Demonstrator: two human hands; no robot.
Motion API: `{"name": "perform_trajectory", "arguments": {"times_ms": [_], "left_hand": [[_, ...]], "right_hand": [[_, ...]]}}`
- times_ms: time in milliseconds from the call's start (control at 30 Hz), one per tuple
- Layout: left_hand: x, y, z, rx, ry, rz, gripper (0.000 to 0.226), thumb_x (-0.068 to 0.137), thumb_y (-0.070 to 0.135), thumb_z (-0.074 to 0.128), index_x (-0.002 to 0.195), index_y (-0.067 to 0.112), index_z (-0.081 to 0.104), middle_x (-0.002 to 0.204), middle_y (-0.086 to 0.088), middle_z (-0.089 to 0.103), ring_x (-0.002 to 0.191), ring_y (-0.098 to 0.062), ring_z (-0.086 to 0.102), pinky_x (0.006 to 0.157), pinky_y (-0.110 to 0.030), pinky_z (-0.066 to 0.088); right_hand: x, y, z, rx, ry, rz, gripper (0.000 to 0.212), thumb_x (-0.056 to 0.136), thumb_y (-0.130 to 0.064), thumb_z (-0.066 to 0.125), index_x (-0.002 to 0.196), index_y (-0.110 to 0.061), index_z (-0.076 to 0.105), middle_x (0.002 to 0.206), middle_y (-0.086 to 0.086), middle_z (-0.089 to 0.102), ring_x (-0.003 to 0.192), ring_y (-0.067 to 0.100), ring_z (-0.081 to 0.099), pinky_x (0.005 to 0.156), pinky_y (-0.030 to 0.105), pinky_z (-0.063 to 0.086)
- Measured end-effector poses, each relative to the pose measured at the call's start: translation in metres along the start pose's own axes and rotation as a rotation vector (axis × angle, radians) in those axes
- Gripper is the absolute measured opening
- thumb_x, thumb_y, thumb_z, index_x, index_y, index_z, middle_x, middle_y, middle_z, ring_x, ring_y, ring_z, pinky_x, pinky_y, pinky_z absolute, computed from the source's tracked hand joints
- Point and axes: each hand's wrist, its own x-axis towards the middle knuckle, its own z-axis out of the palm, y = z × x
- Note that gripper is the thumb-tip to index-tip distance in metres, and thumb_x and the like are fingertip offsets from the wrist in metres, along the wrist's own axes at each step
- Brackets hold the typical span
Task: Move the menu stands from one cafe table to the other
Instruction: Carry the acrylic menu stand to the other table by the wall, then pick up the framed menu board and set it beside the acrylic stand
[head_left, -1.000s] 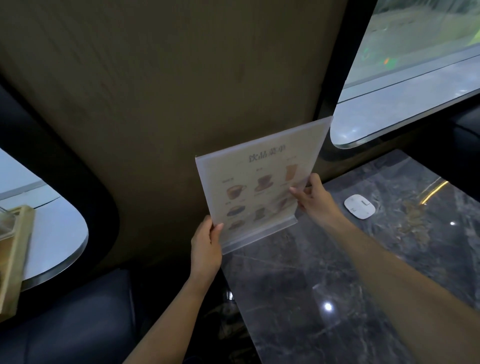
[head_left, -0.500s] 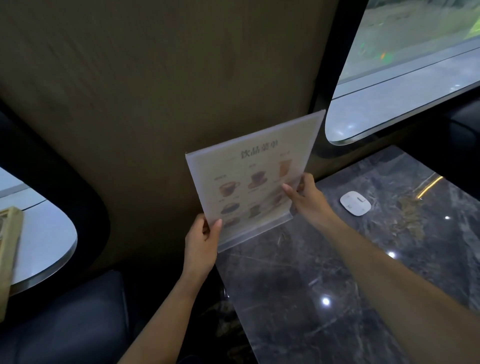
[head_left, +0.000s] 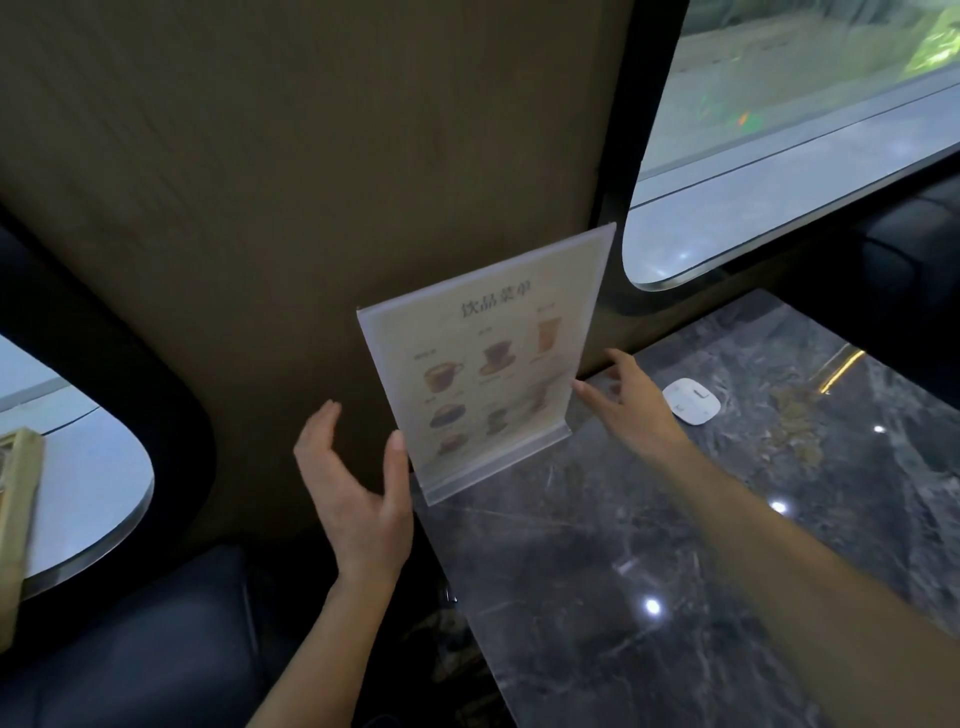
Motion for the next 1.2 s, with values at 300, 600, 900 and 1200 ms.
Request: {"name": "perform_trajectory", "arguments": {"times_ms": [300, 600, 900, 1200], "left_hand": [[-0.042, 0.059, 0.046, 0.178, -0.364, 0.474, 0.058, 0.087, 0.043, 0.048, 0.137, 0.018, 0.036, 0.148, -0.013, 0.032, 0.140, -0.025, 0.021, 0.114, -0.048, 0.015], [-0.079, 0.168, 0.111, -0.089, -0.631, 0.625, 0.055, 0.086, 0.043, 0.048, 0.135, 0.019, 0.042, 0.142, -0.011, 0.046, 0.135, -0.022, 0.035, 0.115, -0.039, 0.013], [-0.158, 0.293, 0.161, -0.385, -0.795, 0.812, 0.052, 0.087, 0.039, 0.052, 0.132, 0.014, 0.047, 0.137, -0.010, 0.051, 0.130, -0.024, 0.042, 0.114, -0.034, 0.015], [-0.234, 0.330, 0.192, -0.474, -1.074, 0.687, 0.065, 0.084, 0.050, 0.049, 0.139, 0.018, 0.034, 0.141, -0.007, 0.048, 0.130, -0.021, 0.041, 0.111, -0.042, 0.030]], "right_hand": [[-0.052, 0.021, -0.056, -0.312, 0.111, -0.106, 0.081, 0.077, -0.060, 0.050, 0.141, -0.024, 0.015, 0.140, 0.011, 0.040, 0.123, 0.030, 0.041, 0.102, 0.048, 0.034], [-0.141, 0.047, -0.178, -0.540, 0.448, -0.060, 0.077, 0.078, -0.052, 0.056, 0.140, -0.020, 0.024, 0.142, 0.013, 0.039, 0.129, 0.029, 0.035, 0.104, 0.042, 0.024], [-0.278, 0.062, -0.307, -0.769, 0.765, 0.093, 0.073, 0.081, -0.052, 0.052, 0.140, -0.020, 0.024, 0.140, 0.011, 0.042, 0.128, 0.026, 0.037, 0.100, 0.043, 0.026], [-0.394, 0.133, -0.338, -0.576, 0.965, 0.504, 0.073, 0.082, -0.052, 0.051, 0.140, -0.018, 0.021, 0.145, 0.012, 0.033, 0.130, 0.030, 0.031, 0.105, 0.049, 0.025]]}}
